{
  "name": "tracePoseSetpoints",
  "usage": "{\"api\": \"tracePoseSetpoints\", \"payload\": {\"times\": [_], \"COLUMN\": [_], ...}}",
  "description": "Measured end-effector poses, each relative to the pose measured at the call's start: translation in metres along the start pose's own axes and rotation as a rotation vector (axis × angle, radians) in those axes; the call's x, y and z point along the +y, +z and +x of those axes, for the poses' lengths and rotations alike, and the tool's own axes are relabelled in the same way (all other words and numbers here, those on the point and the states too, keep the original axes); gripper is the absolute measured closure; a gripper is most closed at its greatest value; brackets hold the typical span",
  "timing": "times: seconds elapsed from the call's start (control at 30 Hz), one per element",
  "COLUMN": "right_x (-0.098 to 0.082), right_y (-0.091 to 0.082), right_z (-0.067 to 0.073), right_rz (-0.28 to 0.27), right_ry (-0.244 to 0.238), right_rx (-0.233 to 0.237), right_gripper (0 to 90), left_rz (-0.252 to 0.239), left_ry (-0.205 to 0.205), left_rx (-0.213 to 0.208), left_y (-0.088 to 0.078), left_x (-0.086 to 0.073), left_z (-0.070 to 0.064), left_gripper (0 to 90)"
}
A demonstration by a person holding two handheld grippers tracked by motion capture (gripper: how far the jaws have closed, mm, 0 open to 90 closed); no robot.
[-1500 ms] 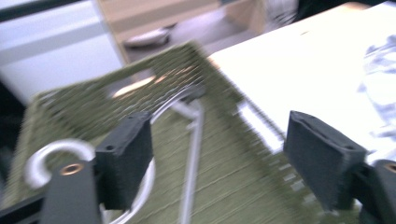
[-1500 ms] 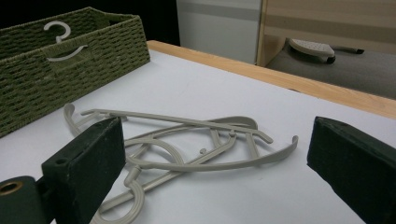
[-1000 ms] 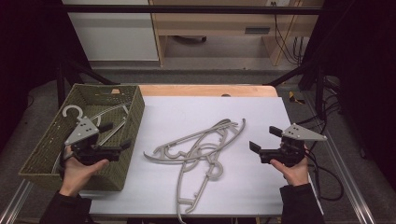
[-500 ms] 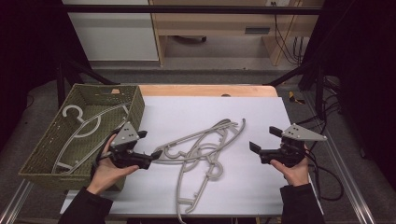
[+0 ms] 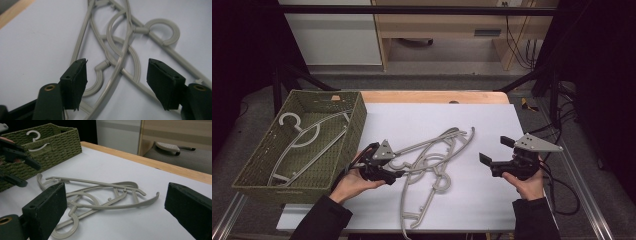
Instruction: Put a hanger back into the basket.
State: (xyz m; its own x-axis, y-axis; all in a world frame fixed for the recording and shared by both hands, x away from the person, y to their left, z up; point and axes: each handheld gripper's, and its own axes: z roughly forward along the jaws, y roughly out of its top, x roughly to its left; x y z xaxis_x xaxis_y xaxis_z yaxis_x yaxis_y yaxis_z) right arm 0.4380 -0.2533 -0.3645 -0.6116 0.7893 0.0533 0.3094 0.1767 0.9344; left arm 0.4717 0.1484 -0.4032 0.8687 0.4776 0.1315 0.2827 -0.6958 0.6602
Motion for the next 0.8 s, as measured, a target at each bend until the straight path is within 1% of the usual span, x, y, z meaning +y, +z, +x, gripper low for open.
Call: {"api": "tracePoseSetpoints", "payload": {"times": [0.1,0.17,0.23,0.3,0.37,0.4,0.43,0.47,0.5,0.57,0.6,0.7,0.73,0.8], "right_x": [0.000,-0.001,-0.001,-0.001,-0.001,-0.001,-0.001,-0.001,-0.001,-0.001,-0.001,-0.001,-0.001,-0.001], "right_y": [0.002,0.002,0.003,0.003,0.004,0.004,0.004,0.004,0.004,0.004,0.004,0.005,0.005,0.006], "right_z": [0.001,0.001,0.001,0.001,0.001,0.002,0.002,0.002,0.002,0.002,0.002,0.002,0.002,0.002], "right_rz": [0.005,0.008,0.010,0.012,0.015,0.016,0.017,0.016,0.017,0.017,0.017,0.018,0.020,0.020], "right_ry": [-0.001,-0.003,-0.005,-0.006,-0.008,-0.006,-0.006,-0.006,-0.006,-0.007,-0.007,-0.009,-0.012,-0.012], "right_rx": [-0.001,0.000,0.002,0.002,0.003,0.003,0.004,0.004,0.004,0.004,0.005,0.007,0.007,0.008], "right_gripper": [4.3,4.3,4.4,4.4,4.4,4.4,4.4,4.5,4.5,4.5,4.5,4.5,4.5,4.5], "left_rz": [0.060,0.089,0.121,0.133,0.141,0.158,0.158,0.179,0.191,0.198,0.212,0.210,0.219,0.225], "left_ry": [0.026,0.030,0.047,0.057,0.064,0.075,0.075,0.085,0.091,0.098,0.111,0.105,0.121,0.124], "left_rx": [-0.012,-0.017,-0.025,-0.033,-0.034,-0.037,-0.037,-0.037,-0.035,-0.033,-0.036,-0.046,-0.047,-0.054], "left_y": [0.013,0.021,0.028,0.034,0.037,0.041,0.041,0.046,0.049,0.050,0.053,0.056,0.059,0.060], "left_x": [-0.004,-0.006,-0.007,-0.007,-0.007,-0.007,-0.007,-0.008,-0.009,-0.010,-0.010,-0.011,-0.011,-0.010], "left_z": [0.002,0.003,0.004,0.004,0.005,0.006,0.006,0.007,0.007,0.007,0.009,0.009,0.008,0.008], "left_gripper": [37.9,41.9,44.8,48.9,52.6,54.7,57.0,58.2,60.5,63.5,66.0,70.4,70.9,72.0]}}
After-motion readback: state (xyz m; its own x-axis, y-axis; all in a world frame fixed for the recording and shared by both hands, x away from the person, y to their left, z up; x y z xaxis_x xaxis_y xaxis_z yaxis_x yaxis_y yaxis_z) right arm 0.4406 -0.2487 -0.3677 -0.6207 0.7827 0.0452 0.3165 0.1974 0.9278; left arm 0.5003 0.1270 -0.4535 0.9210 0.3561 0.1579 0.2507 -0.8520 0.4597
